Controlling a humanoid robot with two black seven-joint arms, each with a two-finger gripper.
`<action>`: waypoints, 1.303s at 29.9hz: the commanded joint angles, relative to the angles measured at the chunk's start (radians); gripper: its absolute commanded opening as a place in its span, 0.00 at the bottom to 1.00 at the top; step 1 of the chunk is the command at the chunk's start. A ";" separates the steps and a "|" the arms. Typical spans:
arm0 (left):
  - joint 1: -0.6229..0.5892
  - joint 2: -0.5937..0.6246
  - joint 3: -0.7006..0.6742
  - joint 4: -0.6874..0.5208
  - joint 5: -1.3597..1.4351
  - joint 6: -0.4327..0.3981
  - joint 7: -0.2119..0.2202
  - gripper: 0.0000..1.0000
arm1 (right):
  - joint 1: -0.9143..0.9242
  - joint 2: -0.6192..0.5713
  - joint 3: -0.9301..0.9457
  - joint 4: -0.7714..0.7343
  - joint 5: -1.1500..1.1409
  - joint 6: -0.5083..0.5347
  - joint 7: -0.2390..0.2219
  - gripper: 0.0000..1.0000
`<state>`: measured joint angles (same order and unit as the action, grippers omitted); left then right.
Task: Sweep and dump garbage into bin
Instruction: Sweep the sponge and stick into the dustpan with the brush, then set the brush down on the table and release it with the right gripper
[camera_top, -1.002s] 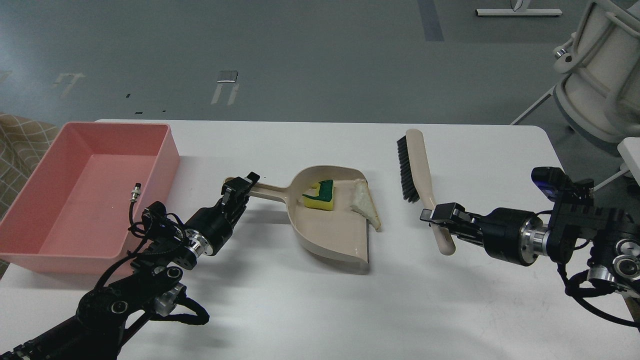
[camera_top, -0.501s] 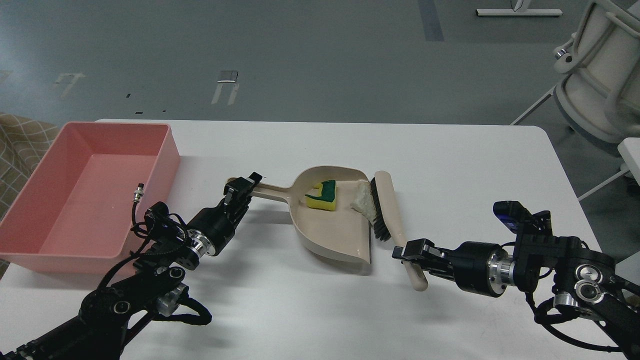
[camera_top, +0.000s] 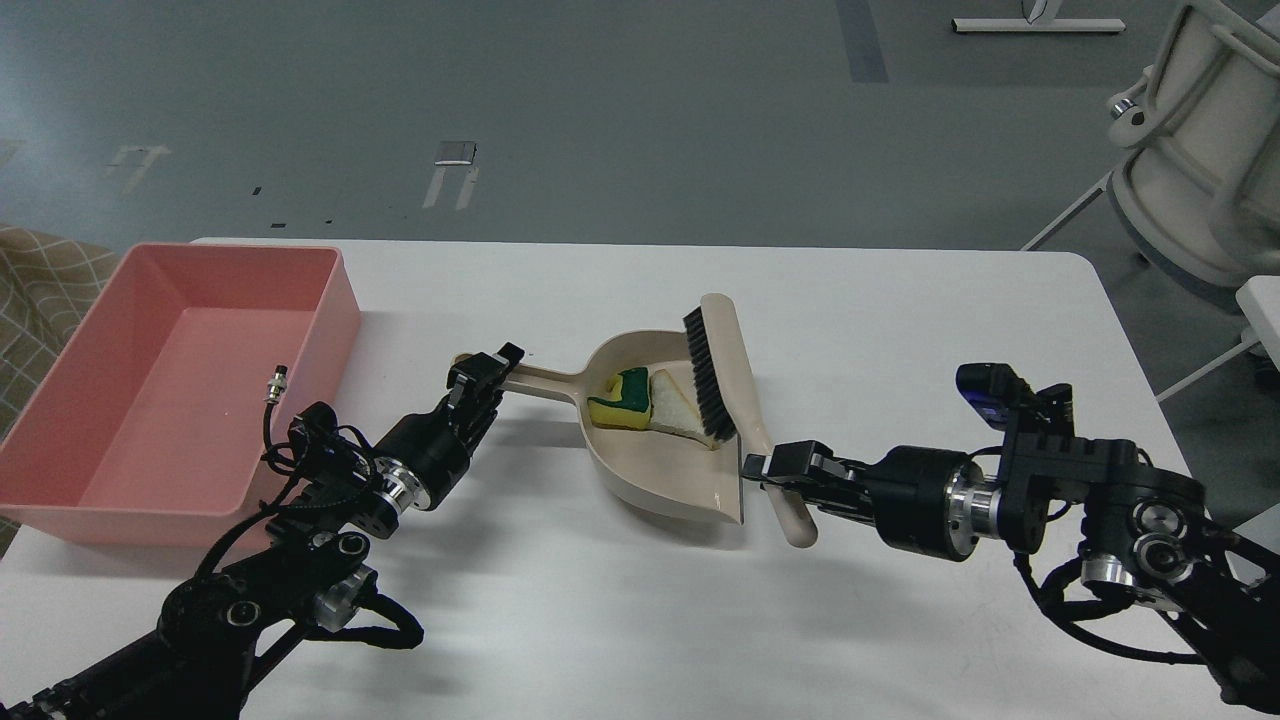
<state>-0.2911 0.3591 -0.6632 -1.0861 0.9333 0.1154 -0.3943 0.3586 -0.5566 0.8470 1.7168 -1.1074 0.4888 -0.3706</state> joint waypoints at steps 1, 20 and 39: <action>0.001 -0.002 -0.006 -0.001 -0.002 0.000 -0.008 0.00 | -0.003 -0.058 0.036 -0.003 0.021 0.000 0.002 0.00; -0.042 -0.055 -0.016 -0.005 -0.082 0.000 -0.009 0.00 | -0.155 -0.471 0.069 -0.013 0.026 0.000 0.009 0.00; -0.062 -0.039 -0.053 -0.005 -0.096 -0.002 -0.008 0.00 | -0.171 -0.516 0.043 -0.023 0.015 0.000 0.015 0.17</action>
<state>-0.3526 0.3149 -0.7082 -1.0907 0.8367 0.1133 -0.4017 0.1860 -1.0720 0.8905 1.6975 -1.0914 0.4888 -0.3558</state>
